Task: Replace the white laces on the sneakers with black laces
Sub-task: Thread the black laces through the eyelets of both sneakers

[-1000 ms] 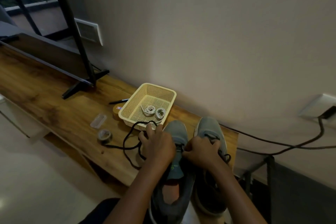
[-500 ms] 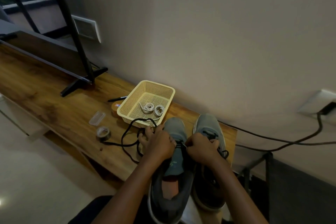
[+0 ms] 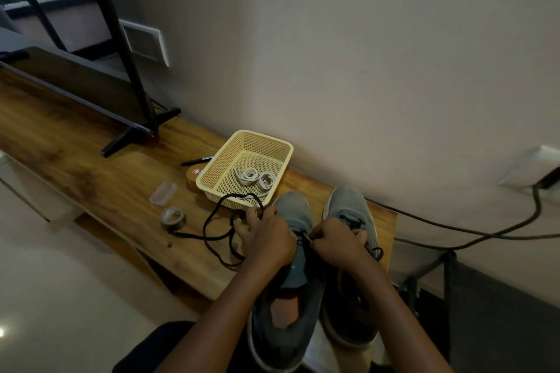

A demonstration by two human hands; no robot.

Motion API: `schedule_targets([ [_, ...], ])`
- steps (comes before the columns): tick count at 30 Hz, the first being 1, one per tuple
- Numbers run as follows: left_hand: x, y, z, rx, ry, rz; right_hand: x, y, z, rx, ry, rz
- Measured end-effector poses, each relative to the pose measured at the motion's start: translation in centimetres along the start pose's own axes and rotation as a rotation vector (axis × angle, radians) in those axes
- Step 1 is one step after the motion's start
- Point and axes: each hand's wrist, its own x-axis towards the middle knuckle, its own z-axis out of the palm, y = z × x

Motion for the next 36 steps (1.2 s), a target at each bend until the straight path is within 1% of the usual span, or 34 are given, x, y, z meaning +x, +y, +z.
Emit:
schedule_targets([
  [2, 0.0, 0.1, 0.2, 0.007, 0.002, -0.011, 0.2, 0.1, 0.0, 0.017, -0.018, -0.013],
  [5, 0.8, -0.5, 1.3, 0.063, 0.004, 0.045, 0.6, 0.4, 0.1, 0.093, -0.056, -0.04],
  [12, 1.0, -0.3, 2.2, 0.058, 0.045, 0.042, -0.1, -0.1, 0.2, -0.06, -0.031, -0.051],
  [14, 1.1, -0.1, 2.2, 0.053, 0.037, 0.044, -0.4, -0.3, 0.2, -0.074, 0.0, -0.021],
  [18, 1.1, -0.3, 1.4, 0.032, 0.071, 0.092, -0.6, -0.4, 0.3, -0.013, 0.123, 0.017],
  [22, 0.8, -0.8, 0.2, -0.076, 0.079, 0.169, -0.6, -0.5, -0.2, -0.05, 0.157, 0.037],
  [26, 0.5, -1.0, -0.1, 0.037, 0.0, 0.232, -0.4, -0.5, -0.5, -0.07, 0.168, 0.037],
  [31, 0.3, -1.0, 0.3, 0.113, 0.041, 0.248, -0.7, -0.4, -0.9, -0.152, 0.211, 0.03],
  [33, 0.4, -1.1, 0.2, 0.12, 0.036, 0.241, -0.7, 0.2, -1.7, -0.146, 0.245, 0.072],
  [36, 0.5, -1.0, 0.1, 0.11, 0.022, 0.229, -0.6, 1.5, -3.2, -0.068, 0.332, 0.179],
])
